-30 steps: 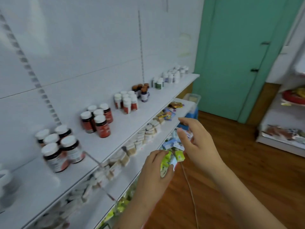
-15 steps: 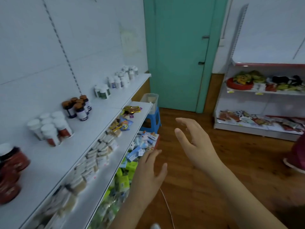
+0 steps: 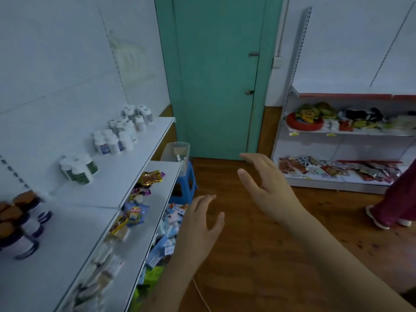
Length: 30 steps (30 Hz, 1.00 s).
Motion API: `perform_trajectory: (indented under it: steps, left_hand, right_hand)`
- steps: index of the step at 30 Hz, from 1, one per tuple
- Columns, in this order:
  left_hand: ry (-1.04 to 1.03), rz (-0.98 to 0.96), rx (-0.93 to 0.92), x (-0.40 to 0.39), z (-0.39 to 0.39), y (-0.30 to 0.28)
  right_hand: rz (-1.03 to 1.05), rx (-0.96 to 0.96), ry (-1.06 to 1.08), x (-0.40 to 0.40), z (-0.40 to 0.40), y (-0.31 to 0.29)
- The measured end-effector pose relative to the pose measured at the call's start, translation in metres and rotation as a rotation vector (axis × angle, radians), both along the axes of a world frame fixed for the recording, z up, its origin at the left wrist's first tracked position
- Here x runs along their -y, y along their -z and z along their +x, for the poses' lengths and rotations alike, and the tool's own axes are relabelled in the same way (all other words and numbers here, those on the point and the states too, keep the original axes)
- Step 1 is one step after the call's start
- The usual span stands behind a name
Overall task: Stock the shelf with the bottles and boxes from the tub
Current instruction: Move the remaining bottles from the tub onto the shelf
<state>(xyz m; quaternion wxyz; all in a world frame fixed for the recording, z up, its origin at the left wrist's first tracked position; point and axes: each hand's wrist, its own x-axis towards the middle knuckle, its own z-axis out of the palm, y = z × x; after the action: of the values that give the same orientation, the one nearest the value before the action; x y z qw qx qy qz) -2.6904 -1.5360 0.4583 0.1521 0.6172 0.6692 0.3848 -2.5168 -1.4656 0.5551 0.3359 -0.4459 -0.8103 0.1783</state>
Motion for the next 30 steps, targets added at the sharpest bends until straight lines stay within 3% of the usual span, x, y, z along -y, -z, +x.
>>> perform_trajectory:
  steps: [12,21,30]
  left_hand:
    - [0.051,-0.030,-0.032,-0.215,-0.003,0.016]
    - [-0.025,-0.116,-0.007,-0.414,0.009,0.018]
    - [-0.176,-0.159,0.059,-0.539,-0.038,0.039]
  right_hand:
    - [-0.020,0.006,-0.005,-0.229,0.002,0.025]
    - [-0.065,0.021,-0.143,-0.452,0.001,0.018]
    - [-0.097,0.066,-0.254,-0.607,-0.043,0.037]
